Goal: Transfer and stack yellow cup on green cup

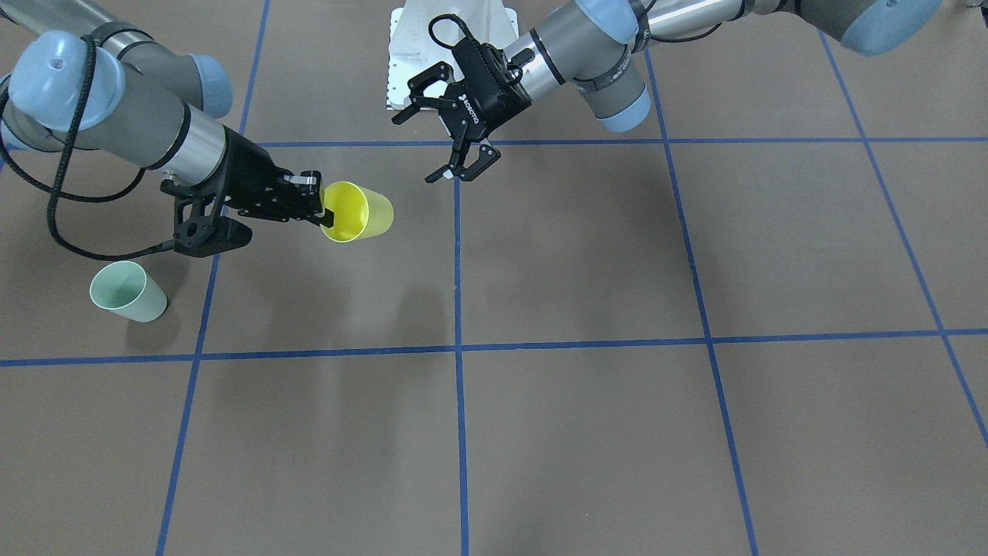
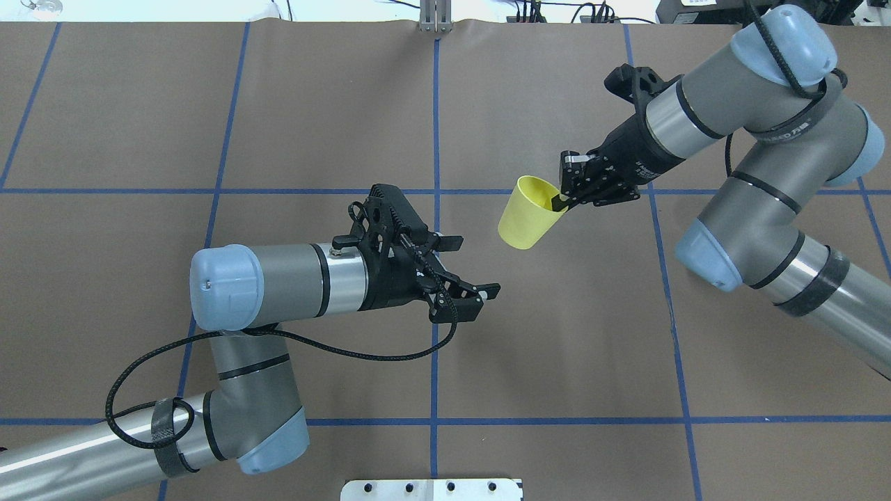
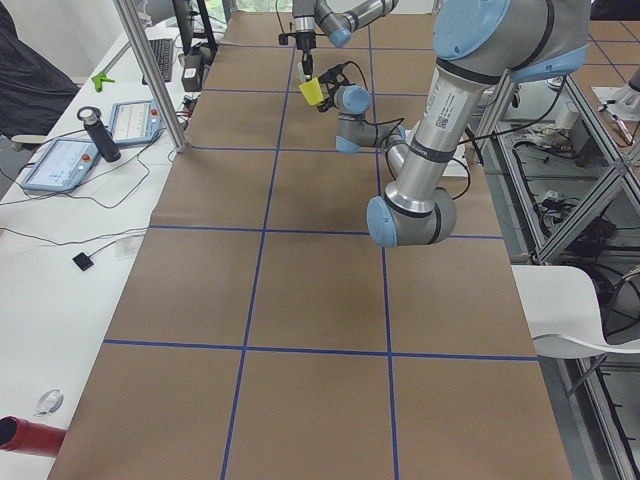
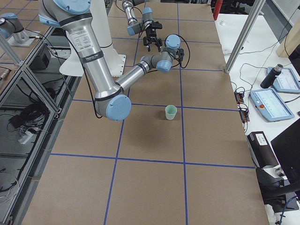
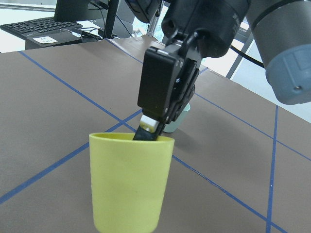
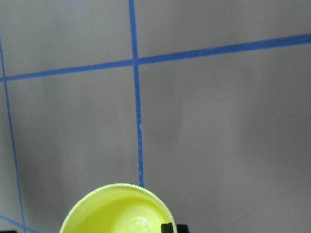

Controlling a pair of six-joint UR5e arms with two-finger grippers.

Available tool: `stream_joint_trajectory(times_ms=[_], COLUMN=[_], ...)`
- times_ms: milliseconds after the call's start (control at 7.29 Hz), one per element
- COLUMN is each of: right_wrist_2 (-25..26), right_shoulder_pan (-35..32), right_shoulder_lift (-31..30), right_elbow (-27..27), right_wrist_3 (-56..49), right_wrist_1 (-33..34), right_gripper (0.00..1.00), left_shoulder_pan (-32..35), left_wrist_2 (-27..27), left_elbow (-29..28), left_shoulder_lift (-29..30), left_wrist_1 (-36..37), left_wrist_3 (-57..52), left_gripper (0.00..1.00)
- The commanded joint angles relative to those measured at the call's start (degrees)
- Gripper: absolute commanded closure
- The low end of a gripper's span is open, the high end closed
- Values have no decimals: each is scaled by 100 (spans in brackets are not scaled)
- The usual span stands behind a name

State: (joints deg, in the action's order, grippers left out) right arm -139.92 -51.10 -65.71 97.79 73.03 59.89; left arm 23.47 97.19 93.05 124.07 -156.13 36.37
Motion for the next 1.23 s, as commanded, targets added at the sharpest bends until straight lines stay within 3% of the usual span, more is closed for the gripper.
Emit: stream_joint_trajectory(times_ms=[0,411,685,960,1097], right_wrist_2=[17,516,1008,1282,1292], right_shoulder_pan=[-592,-937,-972,-1243,-1410], right_shoulder_lift=[-239,-520,-661,-889,-1152], right_elbow=[-58,12,291,679,732], right_wrist_3=[-717,-2024,-3123,-4502,-4926], right_wrist_1=[14,608,1730,2945,2967], right_gripper=[100,100,100,100,100], left_shoulder_pan=[122,428,998,1893,2385], left_wrist_2=[10,315,913,2060,2702], left_elbow=[-33,-33,-24,-15,-15], left_shoulder_lift=[-84,-216,-269,-287,-287], left_wrist_1=[30,483,1107,1985,2512], left_wrist_3=[-7,-7,10,2,-33], left_gripper=[0,0,0,0,0])
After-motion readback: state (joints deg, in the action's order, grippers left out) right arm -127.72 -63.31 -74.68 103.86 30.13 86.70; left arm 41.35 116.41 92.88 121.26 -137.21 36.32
